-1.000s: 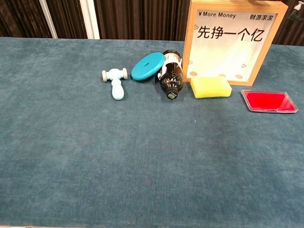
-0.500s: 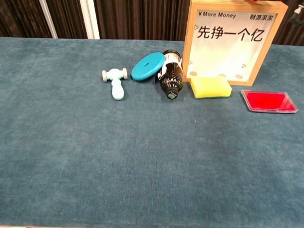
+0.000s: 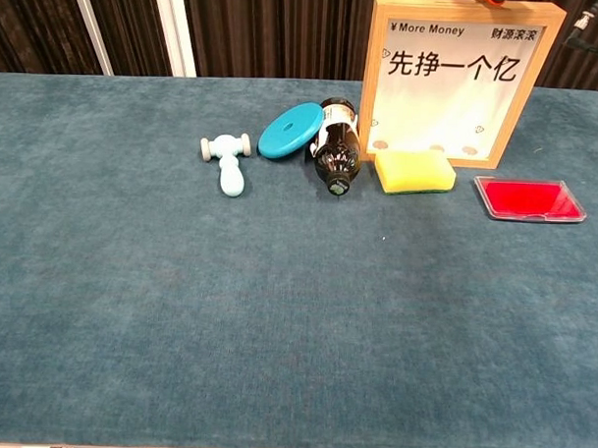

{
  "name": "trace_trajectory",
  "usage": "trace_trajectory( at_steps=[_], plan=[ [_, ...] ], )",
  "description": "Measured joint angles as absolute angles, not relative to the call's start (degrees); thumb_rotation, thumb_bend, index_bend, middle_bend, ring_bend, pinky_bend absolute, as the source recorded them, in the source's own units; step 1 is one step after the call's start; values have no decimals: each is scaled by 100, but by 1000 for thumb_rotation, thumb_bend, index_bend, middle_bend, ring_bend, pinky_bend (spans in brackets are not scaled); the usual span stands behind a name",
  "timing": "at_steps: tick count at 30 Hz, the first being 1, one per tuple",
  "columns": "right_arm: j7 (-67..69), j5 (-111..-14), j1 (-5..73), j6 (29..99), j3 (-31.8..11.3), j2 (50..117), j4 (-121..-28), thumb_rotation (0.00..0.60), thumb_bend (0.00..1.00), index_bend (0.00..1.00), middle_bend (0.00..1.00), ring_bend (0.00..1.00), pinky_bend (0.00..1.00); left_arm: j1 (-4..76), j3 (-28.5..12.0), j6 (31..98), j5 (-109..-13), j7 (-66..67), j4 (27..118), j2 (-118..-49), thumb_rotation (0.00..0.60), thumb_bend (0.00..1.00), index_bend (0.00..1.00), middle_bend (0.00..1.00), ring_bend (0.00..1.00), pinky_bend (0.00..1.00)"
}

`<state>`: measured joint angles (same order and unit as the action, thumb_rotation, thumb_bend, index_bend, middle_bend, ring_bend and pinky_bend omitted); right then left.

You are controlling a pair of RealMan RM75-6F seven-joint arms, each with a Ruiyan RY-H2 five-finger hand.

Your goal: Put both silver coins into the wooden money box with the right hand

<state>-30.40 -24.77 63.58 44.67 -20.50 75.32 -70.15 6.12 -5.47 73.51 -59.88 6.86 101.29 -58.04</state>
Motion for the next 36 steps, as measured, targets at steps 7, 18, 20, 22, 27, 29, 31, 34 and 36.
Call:
trace_trajectory(
  at_steps=[7,18,20,22,27,29,31,34,36],
  plan=[
    [-3005,-2483,6397,4482,-2009,7564,-6998,600,520,717,10,0,0,619,-545,7340,-5993,673,10123,-5801,600,396,48,0,0,0],
    [-3059,-2389,6458,4544,-1955,7584,-6992,600,519,717,9,0,0,631,-544,7313,-5977,665,10117,-5796,600,396,48,0,0,0],
    [-3061,-2369,6467,4545,-1952,7576,-7000,600,519,717,10,0,0,631,-543,7313,-5974,666,10119,-5795,600,396,47,0,0,0],
    [-3069,-2360,6476,4552,-1945,7572,-7007,600,519,717,10,0,0,633,-542,7311,-5969,670,10123,-5794,600,396,48,0,0,0],
    [-3101,-2327,6495,4580,-1930,7547,-7053,600,519,717,9,0,0,635,-540,7309,-5960,677,10131,-5791,600,396,48,0,0,0],
    [-3111,-2314,6506,4600,-1933,7533,-7085,600,519,717,9,0,0,636,-538,7306,-5957,681,10134,-5790,600,396,48,0,0,0],
    [-3129,-2294,6516,4617,-1931,7515,-7119,600,519,717,9,0,0,639,-535,7297,-5952,684,10138,-5786,600,396,47,0,0,0],
    [-3167,-2255,6533,4639,-1922,7494,-7167,600,519,717,9,0,0,641,-534,7298,-5954,685,10139,-5785,600,396,48,0,0,0],
    [-3180,-2233,6542,4653,-1919,7483,-7196,600,519,717,9,0,0,641,-533,7297,-5947,687,10141,-5785,600,396,48,0,0,0]
  ],
)
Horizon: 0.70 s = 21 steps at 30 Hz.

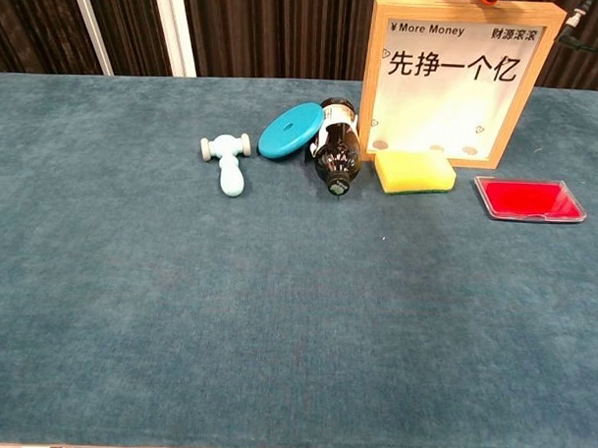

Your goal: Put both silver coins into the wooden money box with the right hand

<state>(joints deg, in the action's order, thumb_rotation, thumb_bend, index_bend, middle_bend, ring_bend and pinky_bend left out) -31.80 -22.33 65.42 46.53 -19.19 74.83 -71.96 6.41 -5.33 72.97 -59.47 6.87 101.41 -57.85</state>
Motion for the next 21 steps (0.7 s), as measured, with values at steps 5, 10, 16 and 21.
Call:
trace_trajectory(
  at_steps=[5,10,16,21],
  plan=[
    [-3198,-2177,6560,4675,-1911,7460,-7259,600,519,717,9,0,0,647,-532,7292,-5939,700,10146,-5784,600,396,47,0,0,0],
    [-3212,-2122,6570,4656,-1881,7470,-7262,600,519,717,9,0,0,649,-530,7296,-5934,707,10150,-5784,600,396,48,0,0,0],
    [-3203,-2112,6594,4664,-1872,7504,-7190,600,519,717,9,0,0,653,-531,7292,-5912,719,10151,-5783,600,396,48,0,0,0],
    [-3196,-2129,6606,4676,-1869,7511,-7168,600,520,717,9,0,0,660,-532,7285,-5891,735,10158,-5781,600,396,48,0,0,0]
  ],
)
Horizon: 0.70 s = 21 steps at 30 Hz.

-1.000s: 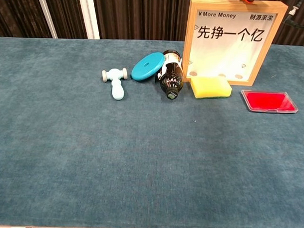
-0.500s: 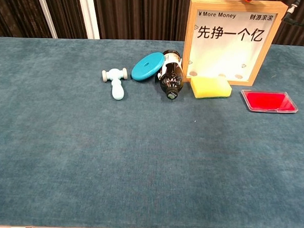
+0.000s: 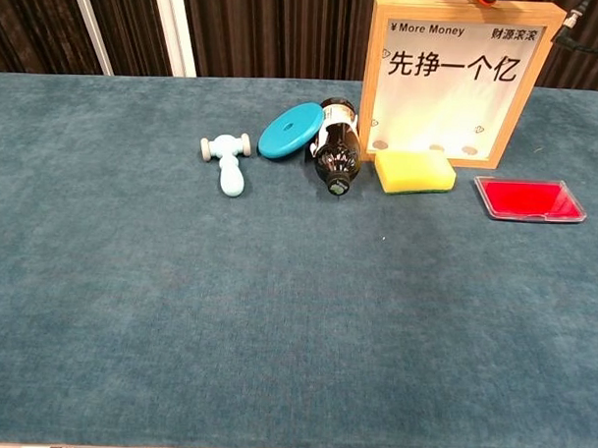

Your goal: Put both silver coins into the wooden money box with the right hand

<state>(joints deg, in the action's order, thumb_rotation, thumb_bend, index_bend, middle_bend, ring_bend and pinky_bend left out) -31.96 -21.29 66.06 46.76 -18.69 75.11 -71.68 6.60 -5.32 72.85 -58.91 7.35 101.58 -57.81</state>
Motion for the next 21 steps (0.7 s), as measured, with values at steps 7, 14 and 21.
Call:
trace_trajectory(
  at_steps=[7,14,21],
  plan=[
    [-3194,-2094,6612,4648,-1847,7551,-7096,600,519,717,9,0,0,659,-533,7288,-5879,732,10165,-5775,600,396,48,0,0,0],
    [-3169,-2104,6622,4581,-1833,7569,-7063,600,520,717,9,0,0,664,-526,7275,-5871,738,10165,-5769,600,396,48,0,0,0],
    [-3144,-2138,6611,4574,-1823,7522,-7138,600,519,622,8,0,0,668,-521,7264,-5861,744,10178,-5760,600,396,48,0,0,0]
  ],
)
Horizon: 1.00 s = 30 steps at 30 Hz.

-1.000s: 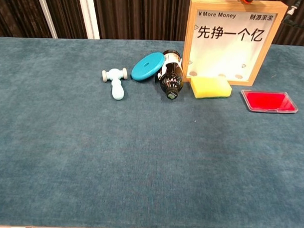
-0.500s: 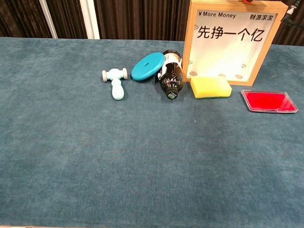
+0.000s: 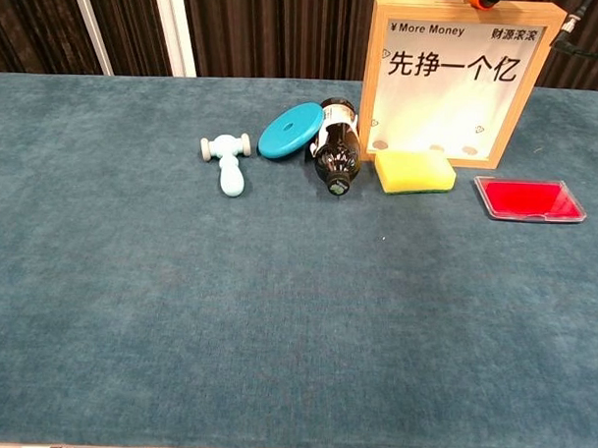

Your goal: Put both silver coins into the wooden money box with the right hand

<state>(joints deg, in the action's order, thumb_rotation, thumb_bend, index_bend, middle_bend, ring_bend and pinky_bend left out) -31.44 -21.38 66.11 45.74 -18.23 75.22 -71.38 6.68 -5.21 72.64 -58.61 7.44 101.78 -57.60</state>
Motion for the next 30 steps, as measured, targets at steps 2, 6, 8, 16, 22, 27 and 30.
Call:
trace_trajectory(
  at_steps=[2,6,8,16,22,27,30],
  plan=[
    [-3145,-2125,6610,4564,-1817,7506,-7160,600,518,579,6,0,0,669,-521,7263,-5859,745,10181,-5758,600,396,48,0,0,0],
    [-3143,-2122,6612,4559,-1811,7476,-7200,600,519,516,4,0,0,665,-520,7269,-5857,737,10185,-5756,600,396,48,0,0,0],
    [-3138,-2134,6613,4556,-1807,7467,-7212,600,519,501,4,0,0,666,-518,7267,-5855,738,10189,-5753,600,396,48,0,0,0],
    [-3122,-2127,6621,4536,-1780,7455,-7223,600,519,469,2,0,0,668,-516,7273,-5855,744,10189,-5755,600,396,47,0,0,0],
    [-3082,-2158,6617,4596,-1802,7427,-7266,600,519,443,1,0,0,669,-514,7271,-5845,747,10191,-5755,600,396,48,0,0,0],
    [-3004,-2450,6559,4911,-1838,7368,-7387,600,520,385,1,0,0,666,-519,7275,-5845,728,10194,-5752,600,396,47,0,0,0],
    [-2927,-2822,6441,5272,-1836,7270,-7636,600,520,353,2,0,0,666,-516,7289,-5871,731,10187,-5756,600,396,47,0,0,0]
  ],
)
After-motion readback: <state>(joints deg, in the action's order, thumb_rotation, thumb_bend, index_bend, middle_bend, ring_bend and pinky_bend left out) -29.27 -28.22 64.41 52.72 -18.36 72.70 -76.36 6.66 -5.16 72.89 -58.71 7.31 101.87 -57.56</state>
